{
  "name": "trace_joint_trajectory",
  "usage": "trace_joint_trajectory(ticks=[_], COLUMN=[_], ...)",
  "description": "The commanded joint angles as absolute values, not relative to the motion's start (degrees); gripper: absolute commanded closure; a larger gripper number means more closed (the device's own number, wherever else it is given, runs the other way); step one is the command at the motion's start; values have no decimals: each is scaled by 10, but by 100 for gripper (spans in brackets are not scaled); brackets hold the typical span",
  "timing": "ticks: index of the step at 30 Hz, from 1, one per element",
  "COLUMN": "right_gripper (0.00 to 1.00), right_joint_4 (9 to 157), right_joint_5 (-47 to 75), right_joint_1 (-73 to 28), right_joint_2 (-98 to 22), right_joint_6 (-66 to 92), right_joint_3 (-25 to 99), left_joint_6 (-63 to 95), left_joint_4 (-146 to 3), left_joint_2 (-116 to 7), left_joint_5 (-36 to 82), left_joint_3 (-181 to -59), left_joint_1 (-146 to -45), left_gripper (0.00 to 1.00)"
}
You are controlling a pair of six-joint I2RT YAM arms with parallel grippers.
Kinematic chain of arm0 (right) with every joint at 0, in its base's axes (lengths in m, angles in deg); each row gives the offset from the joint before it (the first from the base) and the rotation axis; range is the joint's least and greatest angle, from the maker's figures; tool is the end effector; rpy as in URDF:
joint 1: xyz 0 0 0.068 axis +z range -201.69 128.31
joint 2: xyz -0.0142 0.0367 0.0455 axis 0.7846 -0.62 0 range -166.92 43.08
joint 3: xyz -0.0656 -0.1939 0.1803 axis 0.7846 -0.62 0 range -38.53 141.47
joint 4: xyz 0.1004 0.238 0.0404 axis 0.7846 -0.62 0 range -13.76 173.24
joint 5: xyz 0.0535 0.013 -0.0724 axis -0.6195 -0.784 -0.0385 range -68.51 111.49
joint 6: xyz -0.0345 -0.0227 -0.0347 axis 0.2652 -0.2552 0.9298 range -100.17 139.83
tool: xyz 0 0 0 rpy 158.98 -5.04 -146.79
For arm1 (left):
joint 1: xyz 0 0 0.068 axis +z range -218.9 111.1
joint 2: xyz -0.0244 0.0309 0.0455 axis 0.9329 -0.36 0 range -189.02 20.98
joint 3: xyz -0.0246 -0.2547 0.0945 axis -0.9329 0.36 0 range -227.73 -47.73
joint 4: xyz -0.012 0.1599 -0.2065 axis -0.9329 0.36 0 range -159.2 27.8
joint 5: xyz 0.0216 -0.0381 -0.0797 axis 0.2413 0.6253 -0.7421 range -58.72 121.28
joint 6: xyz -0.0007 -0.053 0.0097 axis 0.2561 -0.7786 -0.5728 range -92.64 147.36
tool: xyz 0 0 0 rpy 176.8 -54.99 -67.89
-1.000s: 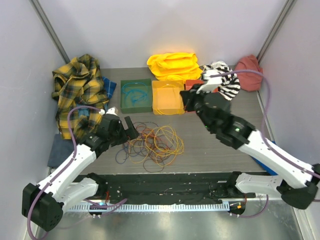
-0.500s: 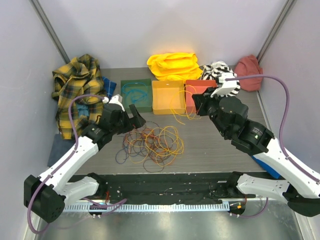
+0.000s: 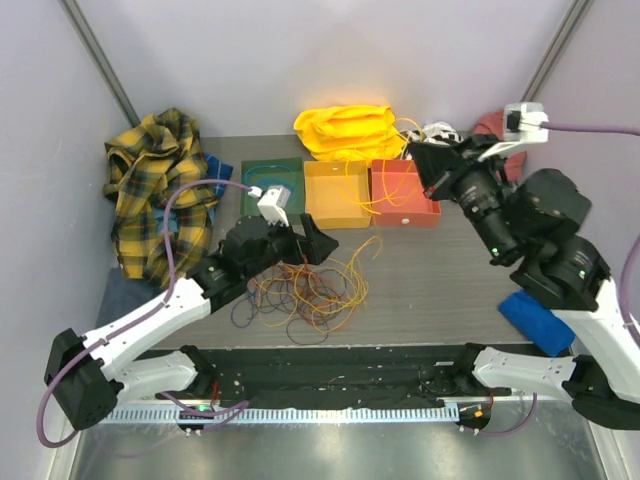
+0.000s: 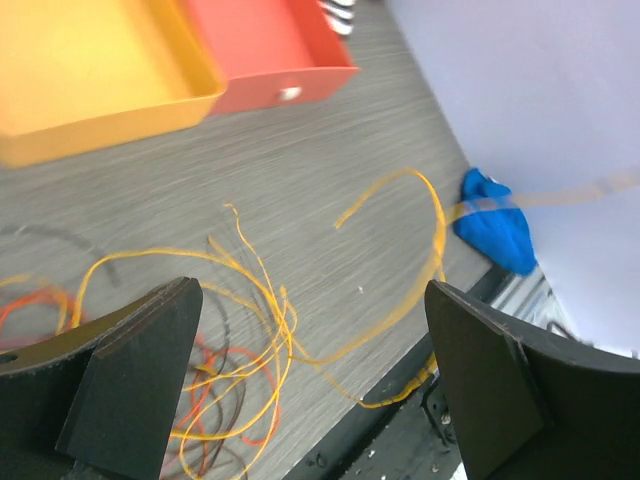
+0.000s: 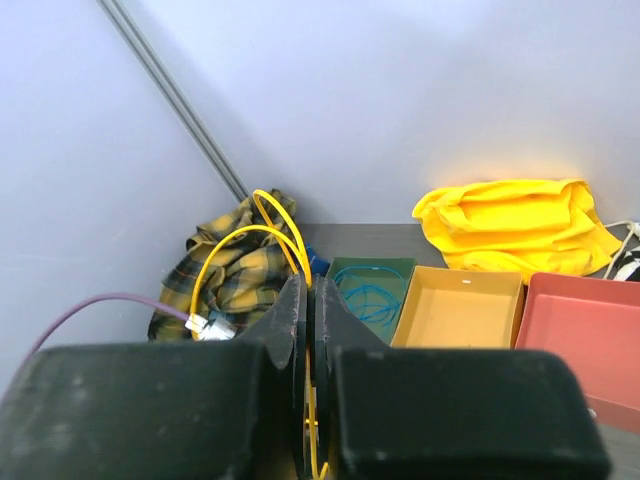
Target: Untangle the cables
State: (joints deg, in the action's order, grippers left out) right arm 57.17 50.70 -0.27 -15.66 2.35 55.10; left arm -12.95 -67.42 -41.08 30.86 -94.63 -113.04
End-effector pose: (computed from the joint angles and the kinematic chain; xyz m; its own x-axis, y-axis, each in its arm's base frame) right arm 0.1093 0.1091 0.5447 -0.0233 0.3910 -0.9201 -0.3925 0.8429 0.3681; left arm 0.1817 -0.1766 0.3086 -0.6133 -0.3063 -0.7280 0.3996 0.6748 -0.6205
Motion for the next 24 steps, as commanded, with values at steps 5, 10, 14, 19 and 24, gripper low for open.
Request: trace_joint_trajectory(ticks=[5, 10, 14, 19, 24], right_gripper=[99, 99, 99, 99, 99], right_joint_4=[576, 574, 580, 583, 572], right_joint_5=[486, 476, 464, 453, 455], right_joint_1=[-2, -2, -2, -1, -1], right_joint_2=[-124, -114, -110, -103, -96], right_joint_6=[-21, -35, -46, -65, -71], right_joint_3=[477, 459, 442, 428, 423], left_joint_6=[3, 41, 69, 82, 101], left_joint_4=[-973, -1086, -1114, -1167, -1177], left_joint_2=[-420, -434, -484, -556, -586], left_joint_5=[335, 327, 324, 337, 386], left_joint_3=[-862, -840, -865, -901, -915], left_joint_1=[-1237, -1265, -1281, -1282, -1282], left_gripper=[0, 0, 0, 0, 2])
